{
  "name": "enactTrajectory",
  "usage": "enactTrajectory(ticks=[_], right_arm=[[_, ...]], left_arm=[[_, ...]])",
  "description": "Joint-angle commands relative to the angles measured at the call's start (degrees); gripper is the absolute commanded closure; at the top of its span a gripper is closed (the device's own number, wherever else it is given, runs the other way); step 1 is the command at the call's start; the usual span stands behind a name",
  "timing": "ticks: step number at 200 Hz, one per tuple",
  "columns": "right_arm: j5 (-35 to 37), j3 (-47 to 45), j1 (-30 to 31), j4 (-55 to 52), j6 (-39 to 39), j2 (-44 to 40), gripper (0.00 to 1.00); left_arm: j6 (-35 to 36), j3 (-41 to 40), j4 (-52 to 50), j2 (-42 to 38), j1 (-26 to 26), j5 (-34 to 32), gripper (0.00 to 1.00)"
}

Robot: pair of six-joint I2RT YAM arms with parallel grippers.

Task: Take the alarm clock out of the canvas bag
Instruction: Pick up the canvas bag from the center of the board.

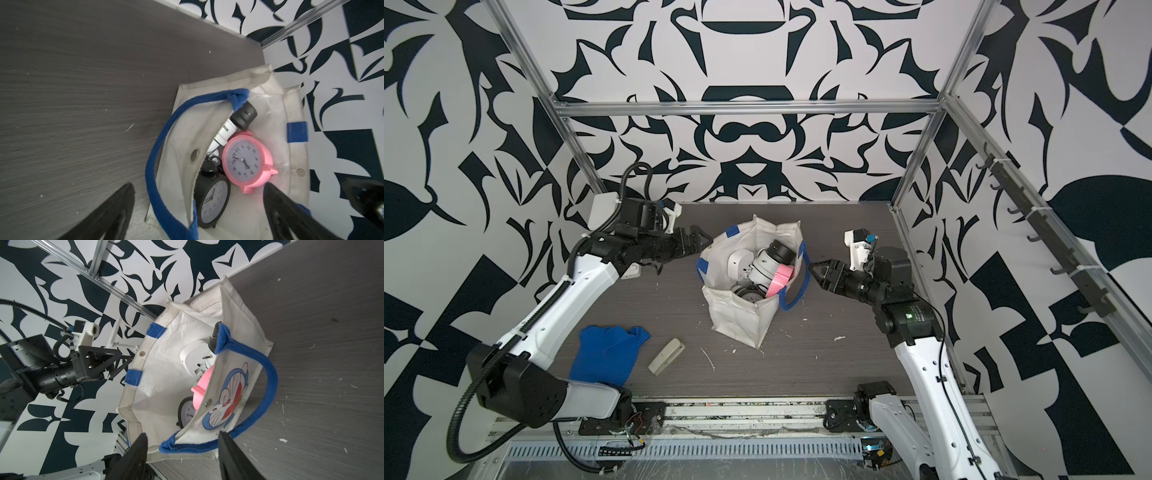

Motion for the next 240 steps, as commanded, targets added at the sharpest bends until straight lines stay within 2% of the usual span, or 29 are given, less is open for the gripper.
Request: enactTrajectory(ticks=[1,32,58,91,124,171,240], right_arm=[[1.70,3.41,1.80,-3.71,-1.68,0.67,0.45],[5.94,6.00,7.66,-4.25,-1.42,2.90,0.47],[10.94,8.28,14.86,-3.78,-1.33,5.95,0.47],[12.34,9.55,20.59,-2.17,-0.99,9.92,0.51],[13.10,10.39,23.09,-0.92,0.11,11.95,0.53],[13.53,12.22,24.25,-0.70,0.61,11.95,0.54],[14.63,12.95,24.79,-1.07,0.69,12.36,0.57]], left_arm=[[1.89,1.11,-4.49,2.01,-1.47,-0.22,0.05],[1.03,-0.81,-1.54,4.47,-2.46,2.36,0.14],[0.28,-1.22,0.48,5.97,-2.93,4.03,0.40],[-0.12,-0.42,0.02,6.37,-3.02,1.02,0.79],[0.52,1.49,-2.18,3.96,-2.96,-3.05,1.00],[2.10,4.63,-6.27,-1.02,-3.11,-8.02,1.00],[1.25,6.12,-7.63,-3.67,-4.22,-8.98,1.00]])
